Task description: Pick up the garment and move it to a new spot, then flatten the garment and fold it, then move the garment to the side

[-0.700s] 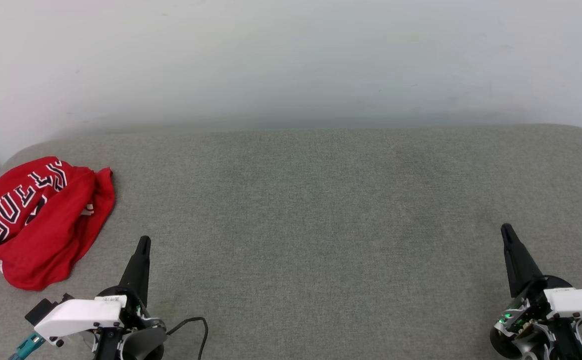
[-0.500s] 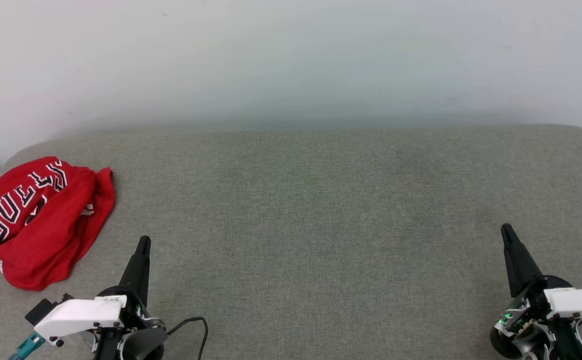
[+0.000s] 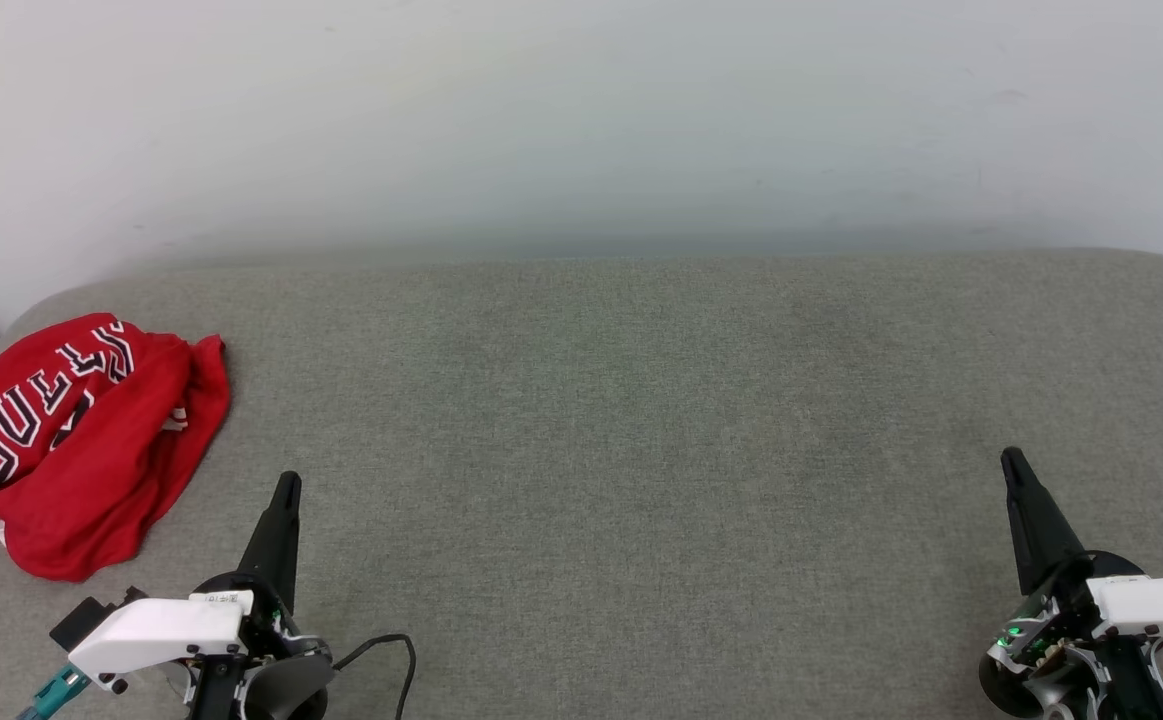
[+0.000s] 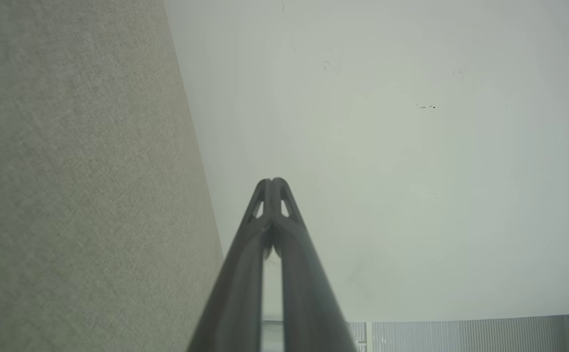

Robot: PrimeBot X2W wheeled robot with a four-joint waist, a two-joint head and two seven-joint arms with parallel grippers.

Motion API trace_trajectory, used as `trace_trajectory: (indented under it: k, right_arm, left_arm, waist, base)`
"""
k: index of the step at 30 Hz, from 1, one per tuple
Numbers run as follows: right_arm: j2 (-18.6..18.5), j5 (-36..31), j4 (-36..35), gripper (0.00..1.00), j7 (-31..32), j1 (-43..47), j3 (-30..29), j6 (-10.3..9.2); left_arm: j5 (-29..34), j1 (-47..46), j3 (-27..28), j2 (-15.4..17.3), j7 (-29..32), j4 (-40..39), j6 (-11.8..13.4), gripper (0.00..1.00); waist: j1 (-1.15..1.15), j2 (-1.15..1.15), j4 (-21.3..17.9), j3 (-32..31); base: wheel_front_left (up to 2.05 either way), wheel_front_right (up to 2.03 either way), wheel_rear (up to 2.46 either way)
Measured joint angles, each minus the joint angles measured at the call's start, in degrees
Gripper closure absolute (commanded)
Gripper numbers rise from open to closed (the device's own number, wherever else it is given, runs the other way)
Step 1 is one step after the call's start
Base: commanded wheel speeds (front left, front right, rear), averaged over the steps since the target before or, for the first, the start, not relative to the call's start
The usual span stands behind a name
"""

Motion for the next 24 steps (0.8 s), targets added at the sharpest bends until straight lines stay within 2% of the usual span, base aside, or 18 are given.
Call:
trace_trajectory:
  k: [24]
  right_arm:
    - [0.0, 0.0, 0.0, 1.0, 0.0, 0.0, 0.0, 0.0]
  left_arm:
    - [0.0, 0.0, 0.0, 0.0, 0.0, 0.0, 0.0, 1.0]
  waist:
    - [0.0, 0.0, 0.0, 0.0]
  base:
    - [0.0, 0.0, 0.0]
